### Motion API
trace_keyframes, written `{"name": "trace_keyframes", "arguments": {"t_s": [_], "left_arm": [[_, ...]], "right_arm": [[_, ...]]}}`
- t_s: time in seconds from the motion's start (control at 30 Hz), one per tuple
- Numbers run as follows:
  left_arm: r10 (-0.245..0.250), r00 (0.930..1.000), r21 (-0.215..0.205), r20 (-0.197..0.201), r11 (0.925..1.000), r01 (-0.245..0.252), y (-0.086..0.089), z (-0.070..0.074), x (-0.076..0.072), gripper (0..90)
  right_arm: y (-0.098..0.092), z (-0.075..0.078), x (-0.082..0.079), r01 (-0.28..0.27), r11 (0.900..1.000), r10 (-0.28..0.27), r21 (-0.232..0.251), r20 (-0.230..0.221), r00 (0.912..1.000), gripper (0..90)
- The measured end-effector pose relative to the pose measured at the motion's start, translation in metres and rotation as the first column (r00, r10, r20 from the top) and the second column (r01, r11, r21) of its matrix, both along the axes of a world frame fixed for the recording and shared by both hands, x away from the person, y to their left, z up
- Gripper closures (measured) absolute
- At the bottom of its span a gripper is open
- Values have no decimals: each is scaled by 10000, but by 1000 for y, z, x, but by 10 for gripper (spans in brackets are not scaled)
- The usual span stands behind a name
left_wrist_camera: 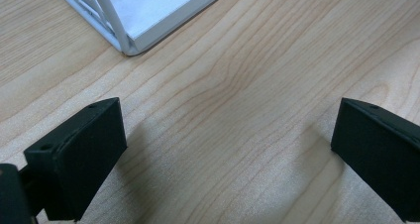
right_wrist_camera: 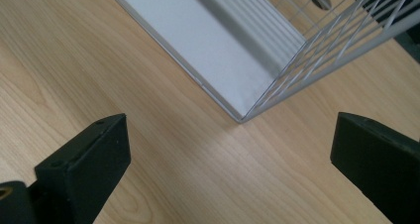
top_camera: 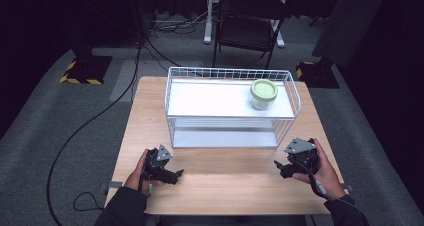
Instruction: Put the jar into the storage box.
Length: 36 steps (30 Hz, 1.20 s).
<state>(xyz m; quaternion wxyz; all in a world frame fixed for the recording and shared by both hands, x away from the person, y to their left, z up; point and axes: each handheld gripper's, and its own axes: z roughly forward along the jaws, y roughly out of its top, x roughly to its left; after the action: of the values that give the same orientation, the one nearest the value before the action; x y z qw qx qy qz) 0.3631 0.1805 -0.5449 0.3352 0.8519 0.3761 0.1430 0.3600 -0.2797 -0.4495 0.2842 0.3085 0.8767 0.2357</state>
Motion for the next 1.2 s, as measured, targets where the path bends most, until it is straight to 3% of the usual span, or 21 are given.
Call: {"name": "trace_keyframes", "arguments": {"t_s": [0.63, 0.87, 1.2], "left_arm": [[-1, 10000, -3, 0, 10000, 1, 0, 0, 0, 4], [-1, 10000, -3, 6, 10000, 1, 0, 0, 0, 4], [6, 10000, -2, 1, 10000, -6, 0, 0, 0, 4]], "right_arm": [[-23, -37, -5, 587, 9977, -607, -330, -663, 9960, 24], [-33, -47, -9, 859, 9963, -854, 23, -852, 9927, 24], [-51, -62, -14, 966, 9907, -860, 961, -1088, 9903, 27]]}}
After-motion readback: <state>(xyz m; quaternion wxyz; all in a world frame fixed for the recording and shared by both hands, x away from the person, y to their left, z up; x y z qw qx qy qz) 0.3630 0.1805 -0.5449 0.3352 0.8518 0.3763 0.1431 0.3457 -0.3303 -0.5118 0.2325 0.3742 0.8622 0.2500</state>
